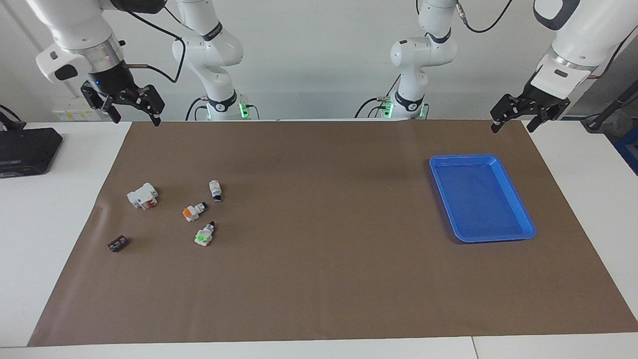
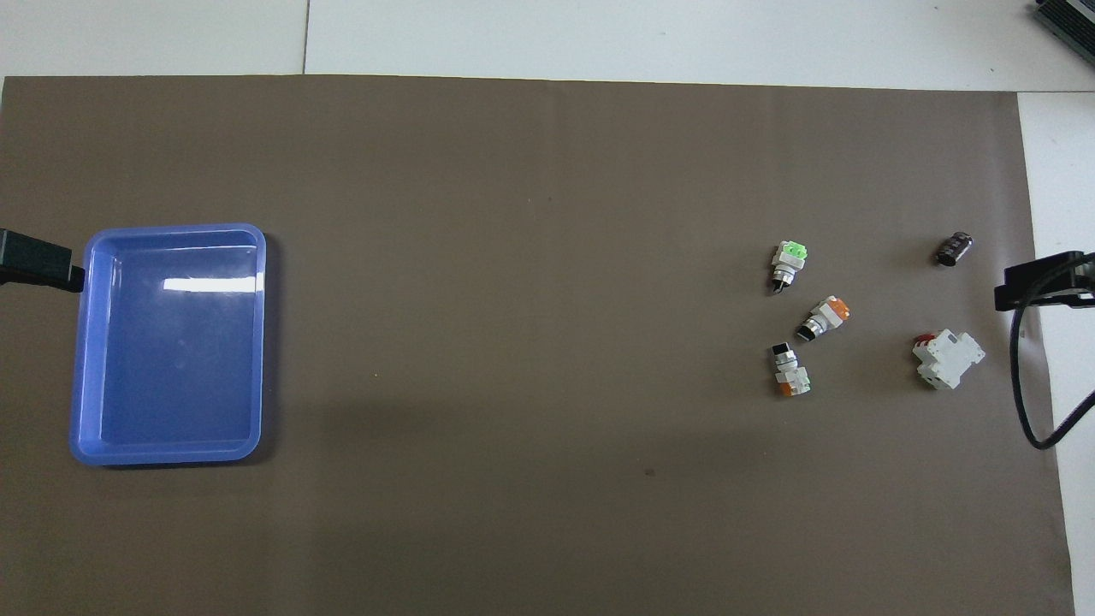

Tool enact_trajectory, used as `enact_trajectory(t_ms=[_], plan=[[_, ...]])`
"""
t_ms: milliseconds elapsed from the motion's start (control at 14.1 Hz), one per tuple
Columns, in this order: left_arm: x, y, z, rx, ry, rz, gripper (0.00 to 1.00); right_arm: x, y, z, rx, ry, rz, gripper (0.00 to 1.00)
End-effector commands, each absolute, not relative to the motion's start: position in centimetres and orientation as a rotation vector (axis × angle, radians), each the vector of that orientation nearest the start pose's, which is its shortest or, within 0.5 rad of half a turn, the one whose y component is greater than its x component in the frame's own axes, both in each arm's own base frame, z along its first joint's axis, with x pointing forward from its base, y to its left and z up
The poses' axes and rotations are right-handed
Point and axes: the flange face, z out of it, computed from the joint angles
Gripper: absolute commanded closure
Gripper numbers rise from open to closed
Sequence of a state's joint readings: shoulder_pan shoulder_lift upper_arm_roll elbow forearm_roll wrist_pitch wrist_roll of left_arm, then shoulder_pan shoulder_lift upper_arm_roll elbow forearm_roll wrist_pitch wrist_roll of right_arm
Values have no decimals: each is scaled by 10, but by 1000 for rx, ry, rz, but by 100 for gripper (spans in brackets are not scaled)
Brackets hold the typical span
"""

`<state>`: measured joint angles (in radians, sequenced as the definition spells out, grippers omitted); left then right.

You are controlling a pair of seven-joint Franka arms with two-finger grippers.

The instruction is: Turn and place switch with both arms

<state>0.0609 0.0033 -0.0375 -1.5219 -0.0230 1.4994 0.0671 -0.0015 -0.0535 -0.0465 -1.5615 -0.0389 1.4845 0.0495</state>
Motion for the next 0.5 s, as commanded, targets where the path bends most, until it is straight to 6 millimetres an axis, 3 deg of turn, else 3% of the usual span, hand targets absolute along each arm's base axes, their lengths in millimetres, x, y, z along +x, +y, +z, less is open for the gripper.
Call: enact_trajectory(t_ms=[0, 426], plan=[[542, 13, 641, -3150, 51, 24, 0, 522, -30, 651, -3177, 133, 13, 0], [542, 13, 641, -3150, 51, 24, 0, 521, -29, 650, -3172, 130, 30, 0]])
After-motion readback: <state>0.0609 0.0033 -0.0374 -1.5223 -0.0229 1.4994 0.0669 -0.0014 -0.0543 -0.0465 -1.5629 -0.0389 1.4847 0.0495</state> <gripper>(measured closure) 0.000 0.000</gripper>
